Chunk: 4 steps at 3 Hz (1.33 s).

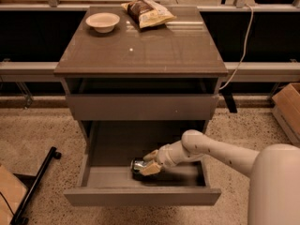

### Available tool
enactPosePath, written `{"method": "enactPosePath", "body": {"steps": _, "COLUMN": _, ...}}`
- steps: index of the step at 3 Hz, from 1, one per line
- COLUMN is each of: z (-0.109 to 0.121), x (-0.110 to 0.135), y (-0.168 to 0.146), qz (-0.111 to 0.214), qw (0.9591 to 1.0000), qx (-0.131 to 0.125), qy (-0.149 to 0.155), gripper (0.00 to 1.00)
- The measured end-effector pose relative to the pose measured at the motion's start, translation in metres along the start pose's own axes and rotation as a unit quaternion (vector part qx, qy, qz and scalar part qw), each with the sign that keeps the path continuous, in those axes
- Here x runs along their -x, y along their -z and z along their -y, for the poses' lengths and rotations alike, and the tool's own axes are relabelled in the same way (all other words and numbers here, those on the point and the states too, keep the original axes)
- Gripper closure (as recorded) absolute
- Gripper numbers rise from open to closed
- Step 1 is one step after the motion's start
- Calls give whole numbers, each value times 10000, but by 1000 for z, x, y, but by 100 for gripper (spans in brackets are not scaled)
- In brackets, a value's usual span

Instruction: Pick green can from middle drawer and place on counter

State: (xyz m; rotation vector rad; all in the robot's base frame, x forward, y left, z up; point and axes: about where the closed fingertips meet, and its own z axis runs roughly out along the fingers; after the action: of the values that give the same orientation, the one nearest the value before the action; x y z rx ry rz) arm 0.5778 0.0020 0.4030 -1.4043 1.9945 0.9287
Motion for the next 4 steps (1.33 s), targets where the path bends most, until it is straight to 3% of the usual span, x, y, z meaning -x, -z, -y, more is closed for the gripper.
{"method": "enactPosePath", "body": {"steps": 1, "z": -16, "x": 5, "y": 28, "qz": 4, "qw": 9999, "qx": -143, "qy": 23, "gripper": 96}}
{"method": "enactPosePath", "body": {"steps": 2, "z": -32, "x": 33, "y": 111, "qz": 130, "qw": 9995, "qx": -267, "qy": 134, "gripper": 100}}
{"method": "enactPosePath", "body": {"steps": 3, "z": -41, "x": 62, "y": 185, "qz": 176, "qw": 9993, "qx": -183, "qy": 271, "gripper": 100}}
{"method": "enactPosePath", "body": {"steps": 4, "z": -36, "x": 104, "y": 281, "qz": -248, "qw": 9970, "qx": -492, "qy": 551, "gripper": 100}}
